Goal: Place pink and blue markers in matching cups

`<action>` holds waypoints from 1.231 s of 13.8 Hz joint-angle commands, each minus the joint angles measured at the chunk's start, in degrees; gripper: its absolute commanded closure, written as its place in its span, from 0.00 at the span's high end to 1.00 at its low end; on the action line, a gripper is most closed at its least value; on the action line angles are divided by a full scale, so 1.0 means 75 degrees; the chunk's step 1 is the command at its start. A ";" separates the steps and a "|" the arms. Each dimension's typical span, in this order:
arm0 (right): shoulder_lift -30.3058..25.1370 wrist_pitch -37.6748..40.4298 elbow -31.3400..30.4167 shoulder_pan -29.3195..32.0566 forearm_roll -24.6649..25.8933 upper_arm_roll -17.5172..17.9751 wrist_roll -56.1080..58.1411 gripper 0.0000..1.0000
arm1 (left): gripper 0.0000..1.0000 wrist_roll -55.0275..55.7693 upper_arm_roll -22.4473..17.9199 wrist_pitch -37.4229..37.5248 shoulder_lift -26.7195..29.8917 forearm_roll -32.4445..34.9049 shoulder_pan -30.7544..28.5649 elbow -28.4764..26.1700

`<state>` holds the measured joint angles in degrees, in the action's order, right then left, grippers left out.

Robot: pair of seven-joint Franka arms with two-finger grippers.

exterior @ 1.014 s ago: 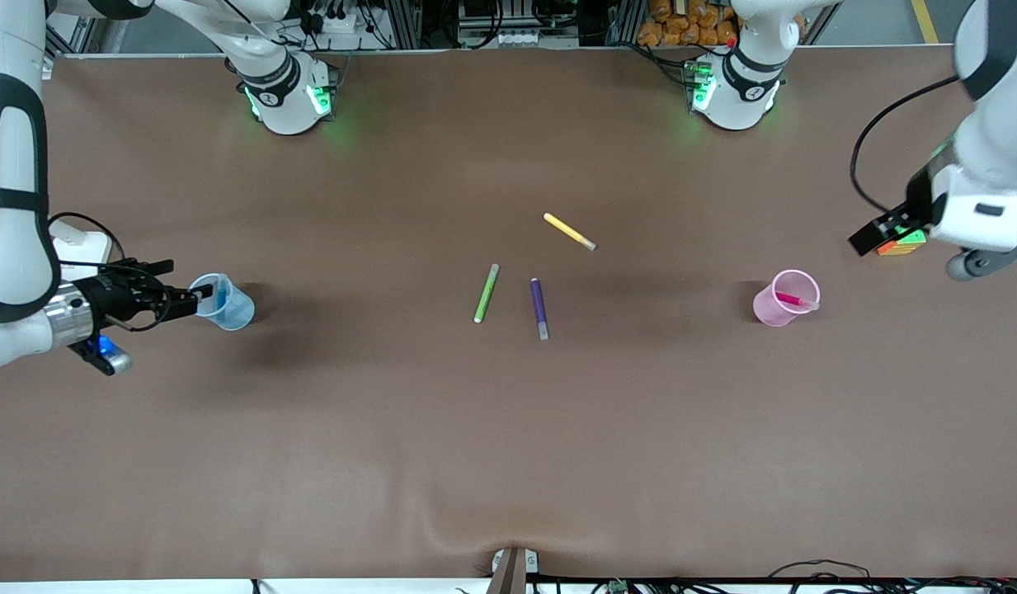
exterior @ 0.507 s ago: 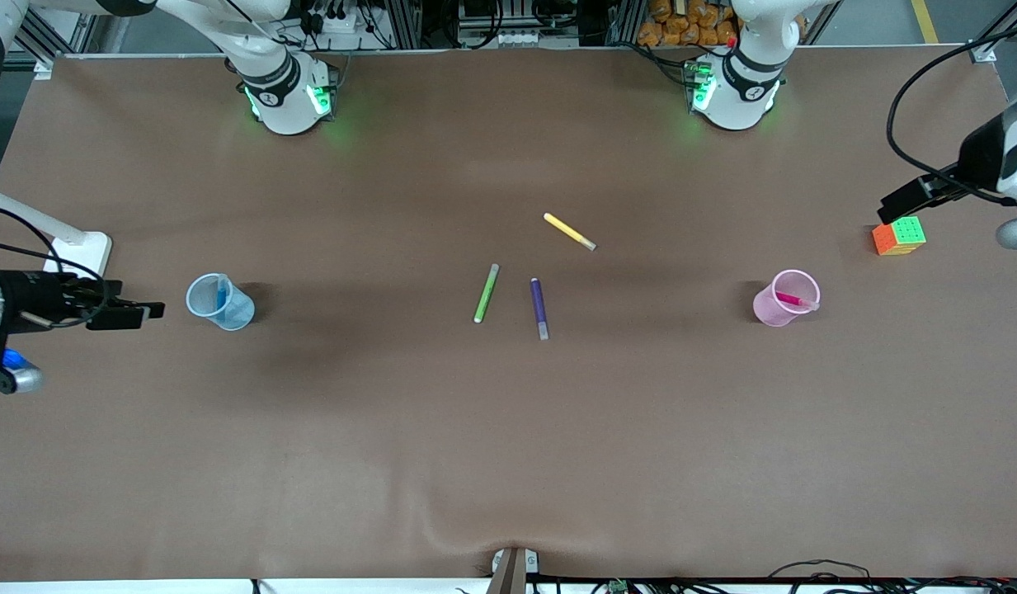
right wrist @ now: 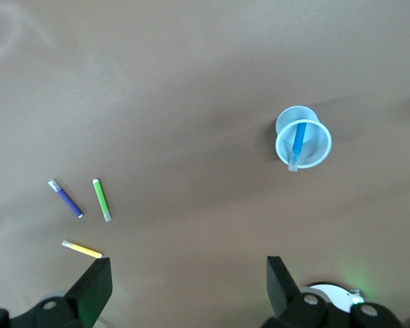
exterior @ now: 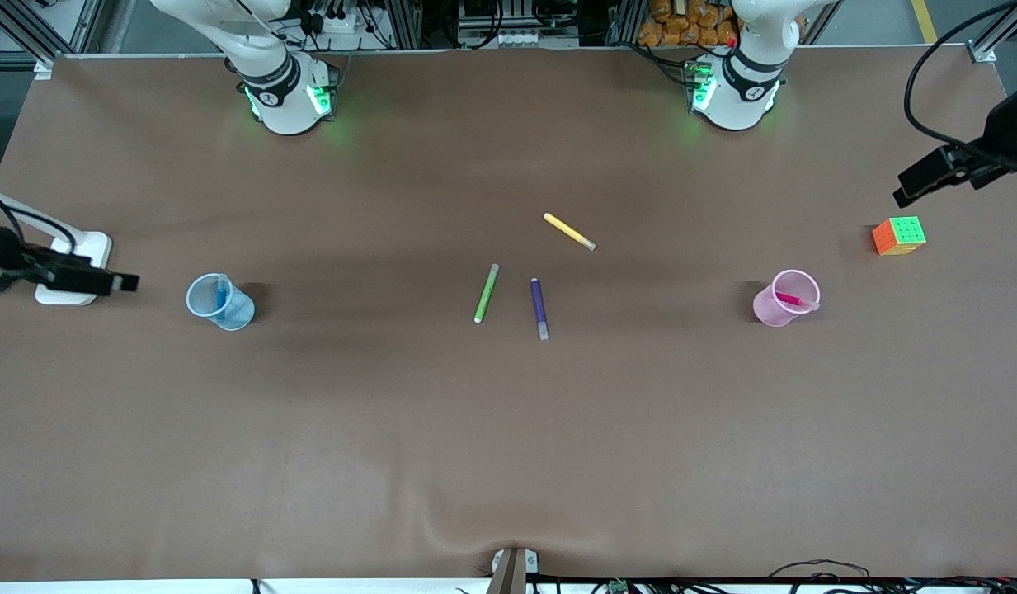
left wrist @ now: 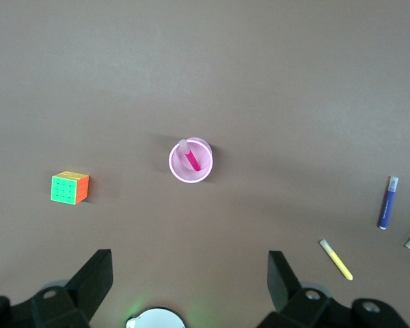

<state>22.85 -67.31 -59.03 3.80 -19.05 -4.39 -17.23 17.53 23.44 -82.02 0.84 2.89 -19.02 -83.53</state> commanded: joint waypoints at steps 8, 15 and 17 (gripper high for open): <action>-0.1300 0.0913 -0.0145 -0.0623 0.0722 -0.0094 0.0071 1.00 | 1.00 -0.0416 -0.0240 0.0002 0.0263 -0.0116 0.0238 -0.0265; -0.1968 0.0538 -0.0871 -0.0811 0.1449 0.0234 0.0807 1.00 | 1.00 -0.0404 -0.2023 -0.0267 0.0953 -0.0139 0.2160 -0.1307; -0.2388 0.0165 -0.1478 -0.0601 0.1450 0.0281 0.1334 1.00 | 1.00 -0.0428 -0.2536 -0.0279 0.1013 -0.0139 0.2522 -0.1355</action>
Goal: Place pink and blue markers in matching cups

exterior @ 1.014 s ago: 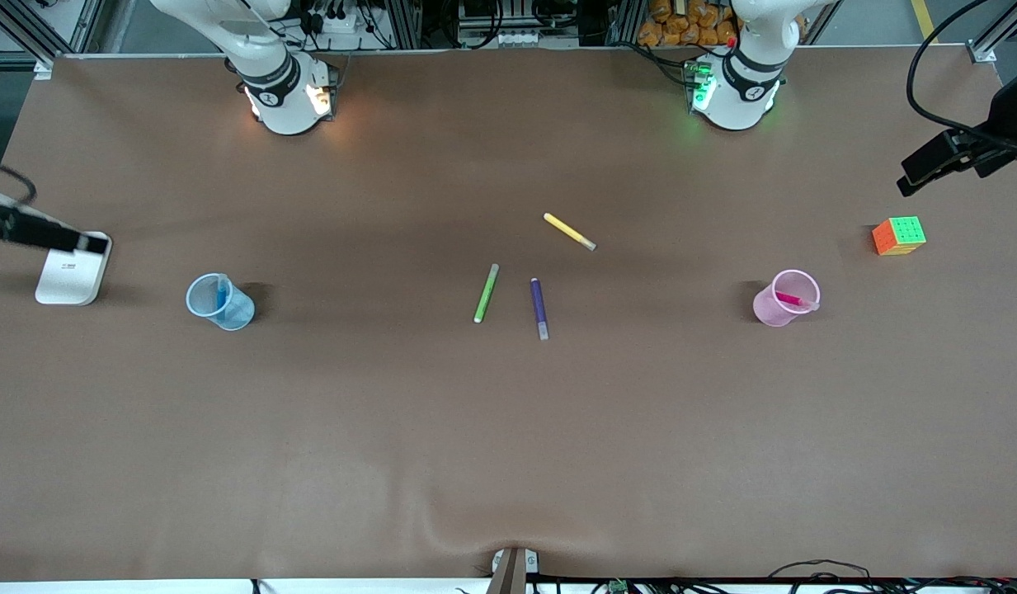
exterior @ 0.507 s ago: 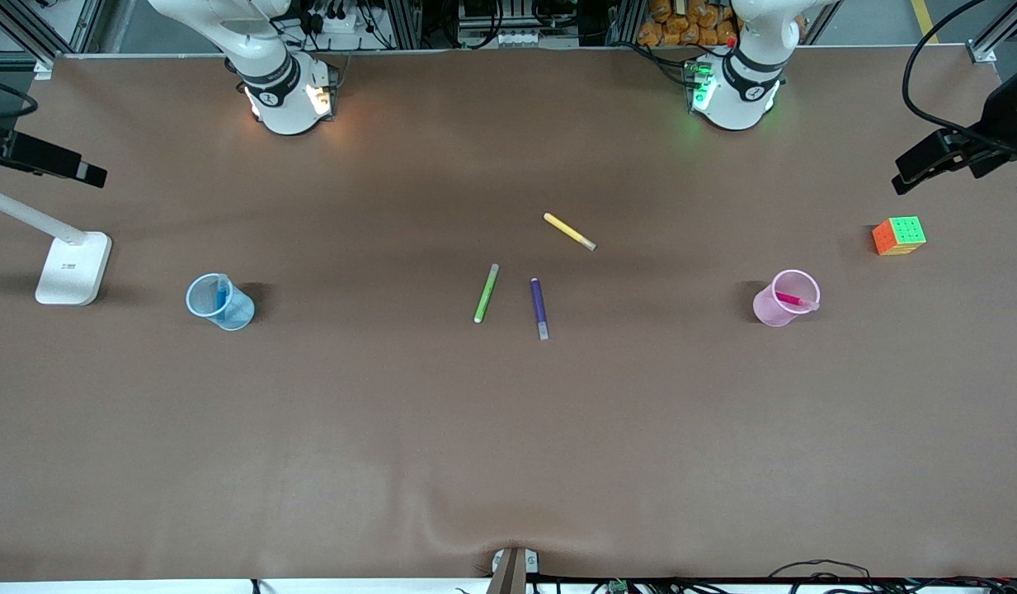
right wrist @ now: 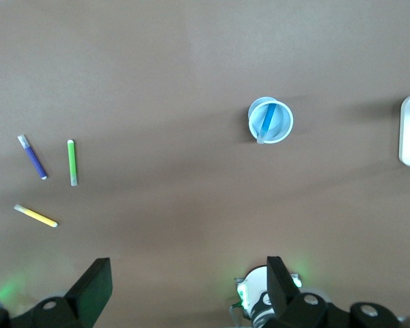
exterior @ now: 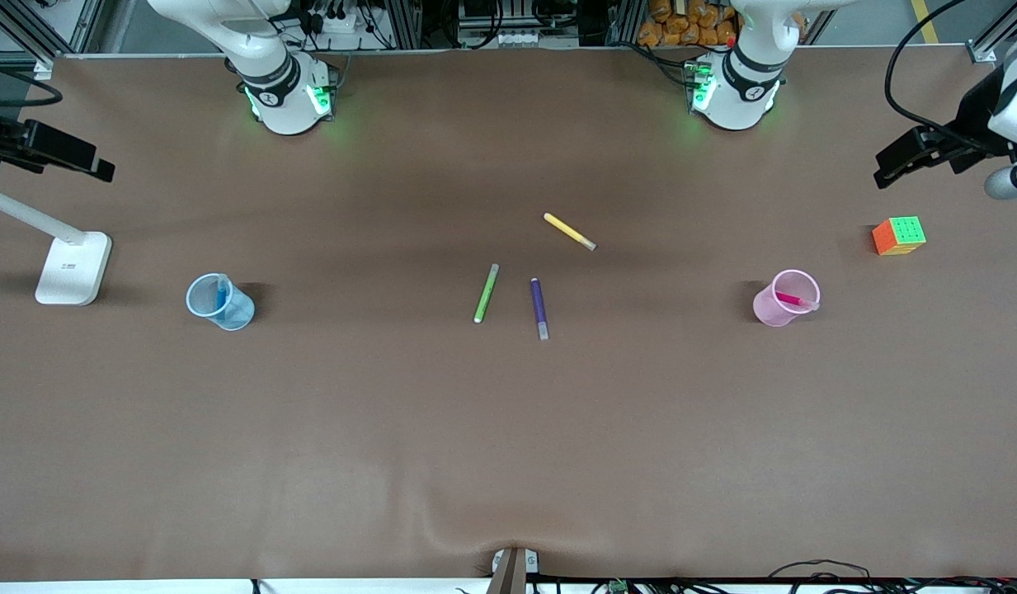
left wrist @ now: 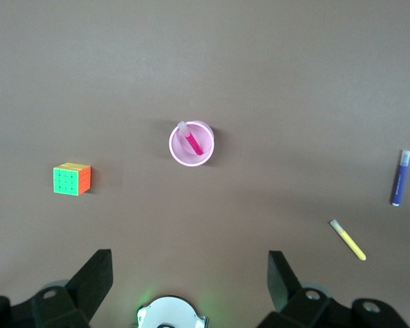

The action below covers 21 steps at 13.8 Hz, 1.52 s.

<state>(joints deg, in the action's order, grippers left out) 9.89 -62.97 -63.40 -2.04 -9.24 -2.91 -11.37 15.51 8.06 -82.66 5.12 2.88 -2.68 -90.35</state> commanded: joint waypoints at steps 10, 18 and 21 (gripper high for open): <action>-0.2176 -0.1998 -0.2986 0.0576 0.0786 0.0634 0.1351 1.00 | 1.00 -0.0169 -0.0594 -0.0417 0.0032 -0.0008 0.0380 0.0070; -0.1999 -0.2045 -0.2857 0.0658 0.1231 0.0681 0.2136 1.00 | 1.00 -0.0333 -0.0594 -0.0358 0.0008 0.0015 0.0381 0.0199; -0.1694 -0.2021 -0.2470 0.0693 0.1232 0.0646 0.2136 1.00 | 1.00 -0.0345 -0.0605 -0.0159 0.0008 0.0003 0.0369 0.0258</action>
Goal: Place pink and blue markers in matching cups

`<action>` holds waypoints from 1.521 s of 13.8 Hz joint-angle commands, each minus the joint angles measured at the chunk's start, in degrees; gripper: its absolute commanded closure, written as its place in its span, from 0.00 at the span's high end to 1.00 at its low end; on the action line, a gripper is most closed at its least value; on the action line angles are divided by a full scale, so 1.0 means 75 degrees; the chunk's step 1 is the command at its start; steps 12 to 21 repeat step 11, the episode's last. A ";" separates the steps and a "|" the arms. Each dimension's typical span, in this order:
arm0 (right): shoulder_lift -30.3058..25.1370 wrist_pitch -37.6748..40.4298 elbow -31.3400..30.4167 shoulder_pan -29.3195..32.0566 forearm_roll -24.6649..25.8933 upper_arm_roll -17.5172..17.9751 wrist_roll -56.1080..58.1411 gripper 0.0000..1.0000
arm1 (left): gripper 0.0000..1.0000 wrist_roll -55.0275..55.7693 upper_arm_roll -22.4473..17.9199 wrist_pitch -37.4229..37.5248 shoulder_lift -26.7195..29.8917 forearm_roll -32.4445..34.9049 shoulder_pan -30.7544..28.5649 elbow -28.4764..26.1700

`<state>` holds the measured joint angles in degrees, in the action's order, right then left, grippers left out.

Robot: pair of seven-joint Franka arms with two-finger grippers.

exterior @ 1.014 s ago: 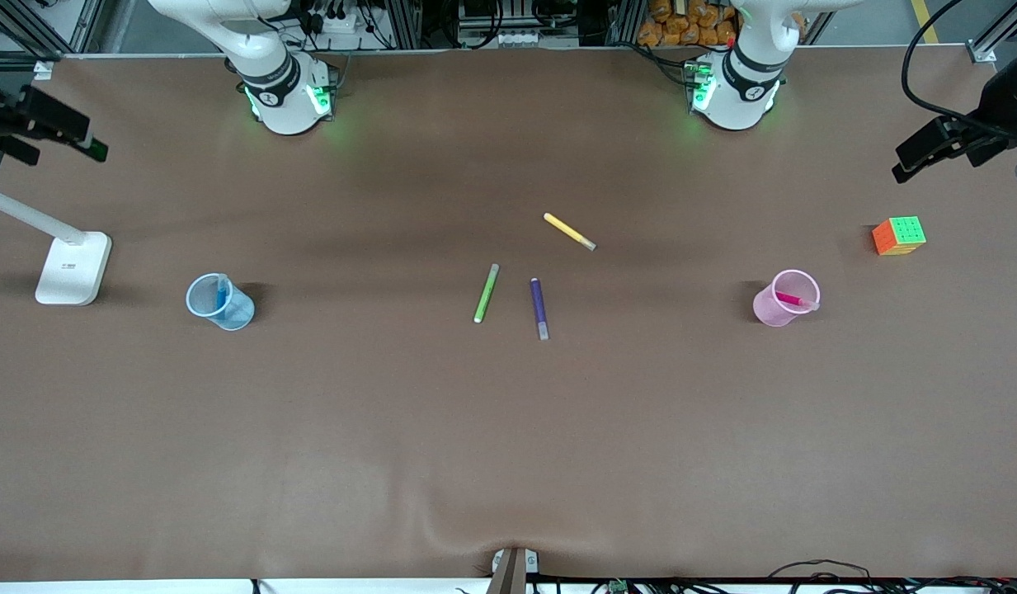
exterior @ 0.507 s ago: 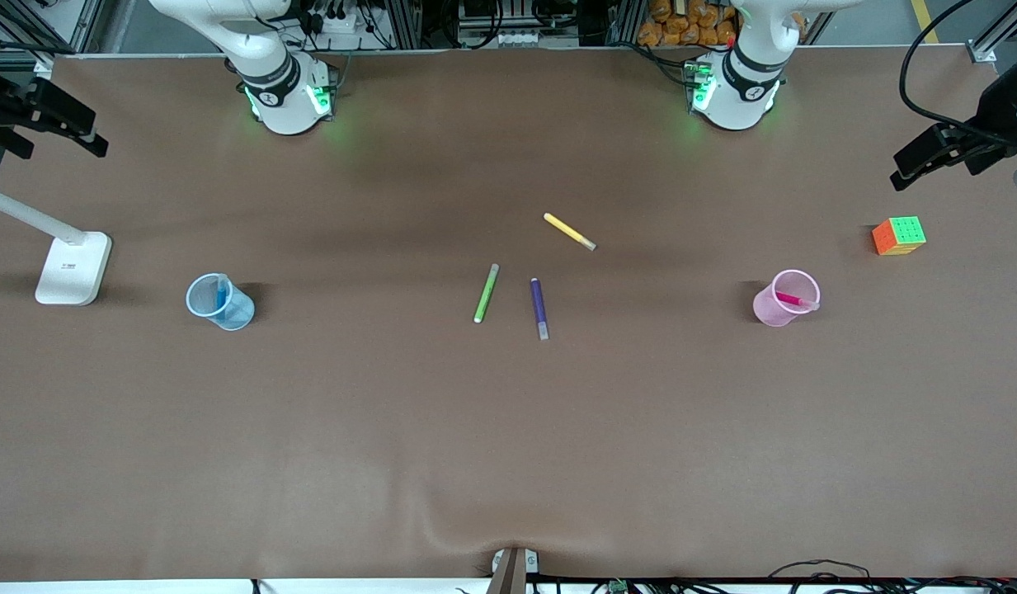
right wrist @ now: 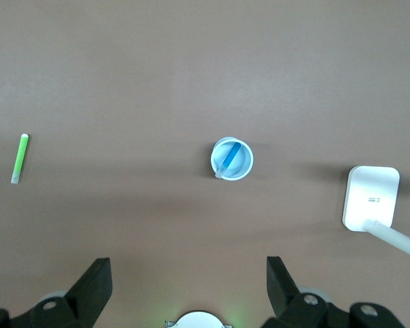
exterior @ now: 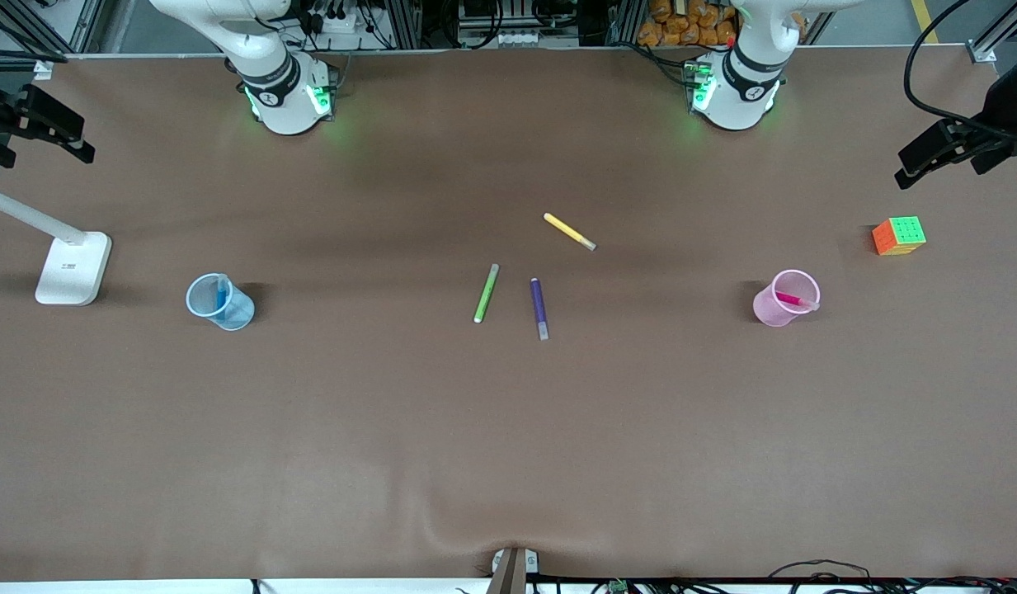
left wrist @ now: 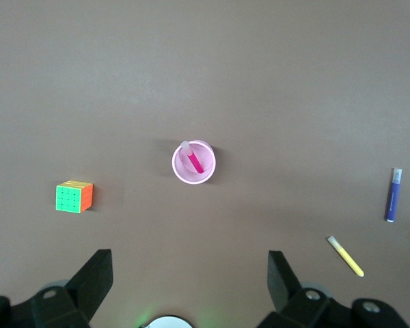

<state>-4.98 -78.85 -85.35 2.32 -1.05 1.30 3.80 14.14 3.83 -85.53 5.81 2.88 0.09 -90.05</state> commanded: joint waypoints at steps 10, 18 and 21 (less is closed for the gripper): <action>0.0277 0.0130 0.0470 0.0089 0.0187 0.0085 0.0267 1.00 | 1.00 -0.0151 -0.0030 0.0470 -0.0107 0.0015 0.0012 0.0217; 0.0277 0.0142 0.0470 0.0100 0.0175 0.0085 0.0267 1.00 | 1.00 -0.0162 -0.0030 0.0529 -0.0107 0.0015 0.0012 0.0217; 0.0277 0.0142 0.0470 0.0100 0.0175 0.0085 0.0267 1.00 | 1.00 -0.0162 -0.0030 0.0529 -0.0107 0.0015 0.0012 0.0217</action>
